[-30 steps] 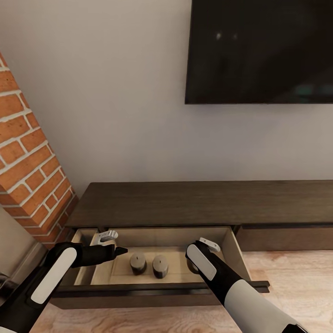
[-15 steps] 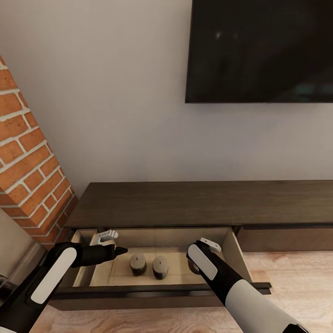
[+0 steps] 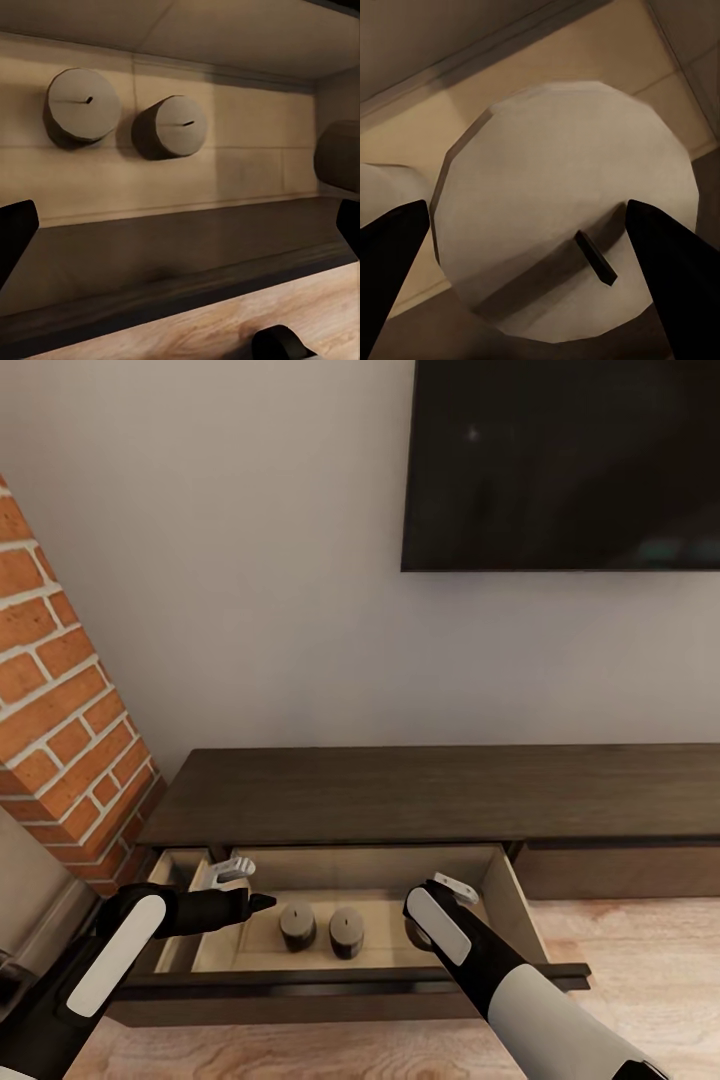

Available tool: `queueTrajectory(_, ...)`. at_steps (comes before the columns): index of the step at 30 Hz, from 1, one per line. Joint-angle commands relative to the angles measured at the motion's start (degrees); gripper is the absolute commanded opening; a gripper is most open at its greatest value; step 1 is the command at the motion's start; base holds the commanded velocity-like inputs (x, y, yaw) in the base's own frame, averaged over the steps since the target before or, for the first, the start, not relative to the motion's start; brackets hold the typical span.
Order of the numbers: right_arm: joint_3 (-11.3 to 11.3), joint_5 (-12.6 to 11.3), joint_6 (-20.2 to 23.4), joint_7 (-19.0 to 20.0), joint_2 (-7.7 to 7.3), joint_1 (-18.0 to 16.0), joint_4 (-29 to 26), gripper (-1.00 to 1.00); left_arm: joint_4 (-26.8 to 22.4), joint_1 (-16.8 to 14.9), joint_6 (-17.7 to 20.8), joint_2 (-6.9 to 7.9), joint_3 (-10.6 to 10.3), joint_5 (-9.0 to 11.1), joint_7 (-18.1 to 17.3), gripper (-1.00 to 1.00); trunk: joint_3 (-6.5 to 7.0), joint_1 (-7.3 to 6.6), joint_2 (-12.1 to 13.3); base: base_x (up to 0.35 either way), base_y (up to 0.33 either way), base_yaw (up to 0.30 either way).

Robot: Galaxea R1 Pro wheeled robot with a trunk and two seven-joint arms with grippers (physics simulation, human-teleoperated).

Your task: Place each of the two pumpkins and all three candles from the living room inside a cabinet in the living room (use any cabinet), then make sure every cabinet is closed, and position the cauldron so it is next to a table in the living room.

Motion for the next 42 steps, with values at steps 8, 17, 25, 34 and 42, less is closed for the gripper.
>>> queueTrajectory(8, 0.1, -0.2, 0.3, -0.2, -0.02, -0.1, -0.2, -1.00, -0.1, 0.0, 0.1, 0.05, -0.1, 0.6, 0.6, 1.00, -0.77, 0.88, -1.6, 0.000, 0.000, 0.000)
queueTrajectory(17, 0.1, -0.3, 0.3, -0.1, -0.02, -0.1, -0.2, -1.00, -0.1, 0.0, 0.1, 0.05, -0.1, 0.7, 0.6, 1.00, -0.77, 0.88, -1.6, 0.000, 0.000, 0.000)
queueTrajectory(25, 0.1, -0.3, 0.4, 0.1, -0.02, -0.1, -0.2, -1.00, -0.1, 0.0, 0.1, 0.05, -0.1, 0.7, 0.6, 1.00, -0.77, 0.88, -1.6, 0.036, 0.000, 0.000)
queueTrajectory(34, 0.2, -0.3, 0.5, 0.1, -0.02, -0.1, -0.1, -1.00, 0.0, 0.0, 0.1, 0.05, -0.1, 0.7, 0.6, 1.00, -0.77, 0.88, -1.6, 0.032, 0.000, 0.000)
queueTrajectory(42, 0.2, -0.3, 0.4, 0.3, -0.02, -0.1, -0.1, -1.00, -0.1, 0.0, 0.1, 0.05, -0.1, 0.7, 0.6, 1.00, -1.13, 1.31, -2.4, 0.004, 0.000, 0.000)
